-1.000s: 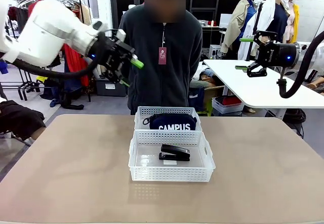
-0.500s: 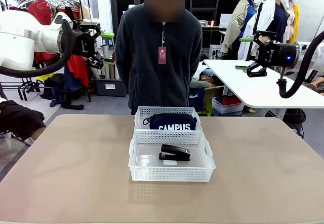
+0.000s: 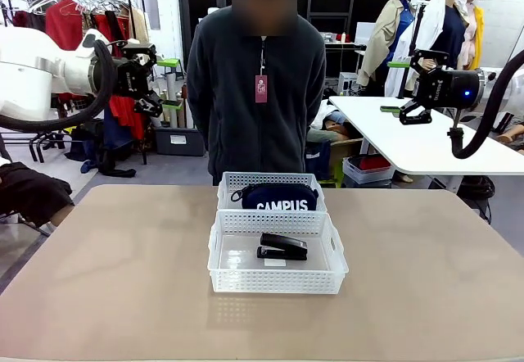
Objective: Distribute items into two baskets.
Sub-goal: Place the picked Stapler into the Organizing basket as instructed by the person.
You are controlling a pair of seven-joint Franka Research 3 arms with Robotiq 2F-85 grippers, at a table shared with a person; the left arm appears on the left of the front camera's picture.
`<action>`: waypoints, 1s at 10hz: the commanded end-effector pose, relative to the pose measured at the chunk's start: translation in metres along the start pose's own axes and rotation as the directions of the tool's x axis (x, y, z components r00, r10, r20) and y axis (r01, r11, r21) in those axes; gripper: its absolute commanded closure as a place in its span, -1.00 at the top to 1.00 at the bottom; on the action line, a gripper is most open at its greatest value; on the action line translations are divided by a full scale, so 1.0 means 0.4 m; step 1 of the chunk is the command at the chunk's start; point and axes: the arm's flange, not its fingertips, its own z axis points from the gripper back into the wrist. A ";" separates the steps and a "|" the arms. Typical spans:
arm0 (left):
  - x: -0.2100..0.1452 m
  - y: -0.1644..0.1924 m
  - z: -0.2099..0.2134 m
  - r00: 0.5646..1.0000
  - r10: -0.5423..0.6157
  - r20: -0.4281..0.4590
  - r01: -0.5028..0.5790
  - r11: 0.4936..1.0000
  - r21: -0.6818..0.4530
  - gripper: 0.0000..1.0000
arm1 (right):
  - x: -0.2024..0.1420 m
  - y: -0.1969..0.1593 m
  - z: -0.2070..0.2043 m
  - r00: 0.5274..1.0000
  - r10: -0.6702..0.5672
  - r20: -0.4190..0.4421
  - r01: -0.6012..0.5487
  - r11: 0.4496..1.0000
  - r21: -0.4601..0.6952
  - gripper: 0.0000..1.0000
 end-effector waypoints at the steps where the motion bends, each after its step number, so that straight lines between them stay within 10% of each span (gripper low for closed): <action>1: -0.035 -0.007 0.021 0.999 -0.008 0.033 0.008 1.000 -0.011 1.00 | -0.005 0.004 -0.003 1.000 -0.002 0.015 0.002 1.000 0.011 1.00; 10: -0.044 -0.050 0.042 0.999 -0.023 0.042 0.023 1.000 0.013 1.00 | -0.005 0.004 -0.003 1.000 -0.002 0.015 0.002 1.000 0.011 1.00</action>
